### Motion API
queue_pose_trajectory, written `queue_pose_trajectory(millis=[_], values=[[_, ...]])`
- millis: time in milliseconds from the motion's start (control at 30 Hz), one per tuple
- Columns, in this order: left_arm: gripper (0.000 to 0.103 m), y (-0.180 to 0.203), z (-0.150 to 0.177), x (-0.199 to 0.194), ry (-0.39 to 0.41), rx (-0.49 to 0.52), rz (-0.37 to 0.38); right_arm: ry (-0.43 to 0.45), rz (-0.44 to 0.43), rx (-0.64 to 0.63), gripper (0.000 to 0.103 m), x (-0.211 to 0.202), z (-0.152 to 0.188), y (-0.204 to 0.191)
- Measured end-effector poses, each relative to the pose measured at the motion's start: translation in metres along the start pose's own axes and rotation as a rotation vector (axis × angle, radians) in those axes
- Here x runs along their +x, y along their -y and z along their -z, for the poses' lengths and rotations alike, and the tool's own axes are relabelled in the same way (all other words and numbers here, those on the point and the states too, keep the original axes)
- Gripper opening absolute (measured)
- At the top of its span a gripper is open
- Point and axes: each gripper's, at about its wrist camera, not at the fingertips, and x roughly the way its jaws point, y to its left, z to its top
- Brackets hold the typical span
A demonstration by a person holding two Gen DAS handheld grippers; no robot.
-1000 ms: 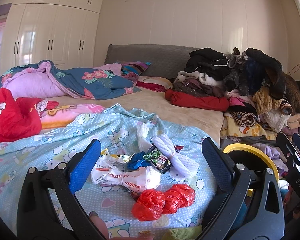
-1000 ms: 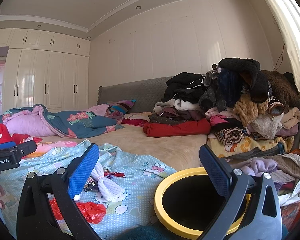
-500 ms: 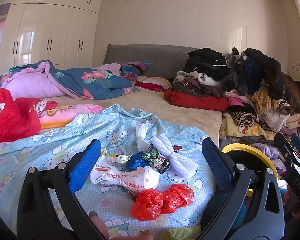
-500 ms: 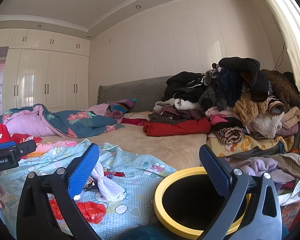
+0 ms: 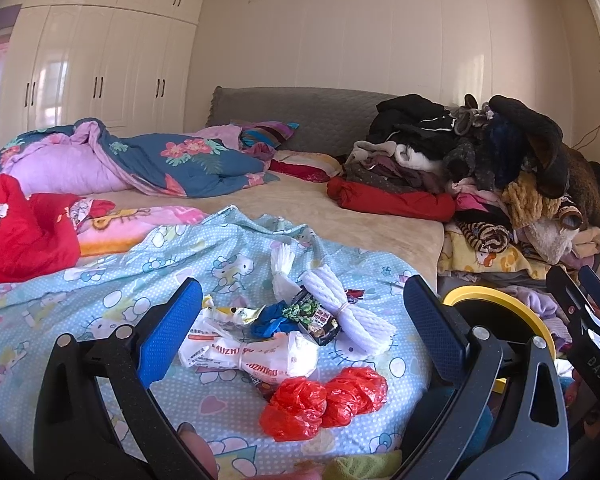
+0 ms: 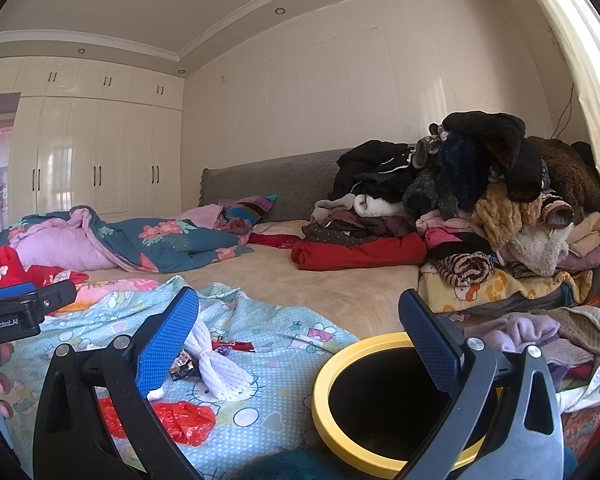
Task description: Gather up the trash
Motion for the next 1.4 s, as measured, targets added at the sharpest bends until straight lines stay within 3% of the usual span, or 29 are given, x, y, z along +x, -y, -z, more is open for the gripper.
queue_pose_trajectory(millis=[200, 600, 967, 1200, 1400], values=[[0.092, -0.004, 0.004, 0.004, -0.015, -0.024, -0.020, -0.041, -0.092, -0.010, 0.098, 0.011, -0.003, -0.007], [0.092, -0.049, 0.004, 0.014, -0.026, -0.100, -0.105, -0.127, -0.267, -0.073, 0.098, 0.043, -0.011, -0.051], [0.092, -0.090, 0.013, 0.043, -0.092, -0.150, -0.177, -0.231, -0.312, -0.112, 0.098, 0.089, -0.006, -0.072], [0.092, -0.109, 0.027, 0.078, -0.175, -0.174, -0.156, -0.389, -0.295, -0.133, 0.098, 0.139, 0.013, -0.066], [0.092, -0.120, 0.037, 0.105, -0.226, -0.227, -0.088, -0.596, -0.286, -0.183, 0.098, 0.189, 0.044, -0.061]])
